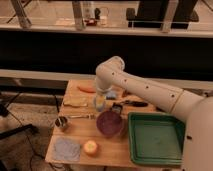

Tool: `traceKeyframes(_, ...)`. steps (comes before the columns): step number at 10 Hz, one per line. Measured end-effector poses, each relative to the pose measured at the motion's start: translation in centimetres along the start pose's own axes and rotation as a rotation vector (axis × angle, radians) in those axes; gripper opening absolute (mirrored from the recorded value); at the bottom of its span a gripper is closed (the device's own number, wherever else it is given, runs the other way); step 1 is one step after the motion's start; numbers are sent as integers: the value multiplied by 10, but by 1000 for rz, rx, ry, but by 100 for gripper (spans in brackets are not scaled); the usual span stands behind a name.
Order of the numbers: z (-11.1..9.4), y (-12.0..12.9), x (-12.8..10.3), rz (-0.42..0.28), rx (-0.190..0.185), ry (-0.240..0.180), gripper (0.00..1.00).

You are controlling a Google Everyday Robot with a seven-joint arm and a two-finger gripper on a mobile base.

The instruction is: Place pepper in purple bowl

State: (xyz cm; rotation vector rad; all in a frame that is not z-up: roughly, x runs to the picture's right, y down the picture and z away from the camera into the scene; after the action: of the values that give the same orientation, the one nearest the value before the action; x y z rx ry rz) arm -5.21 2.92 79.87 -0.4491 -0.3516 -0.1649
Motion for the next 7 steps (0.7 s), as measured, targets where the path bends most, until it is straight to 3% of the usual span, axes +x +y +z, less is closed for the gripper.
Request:
traceKeyframes(2,11,-9,-12,-19,-12,-9,80)
traceKeyframes(7,68,-48,-65,-53,-71,-21,80)
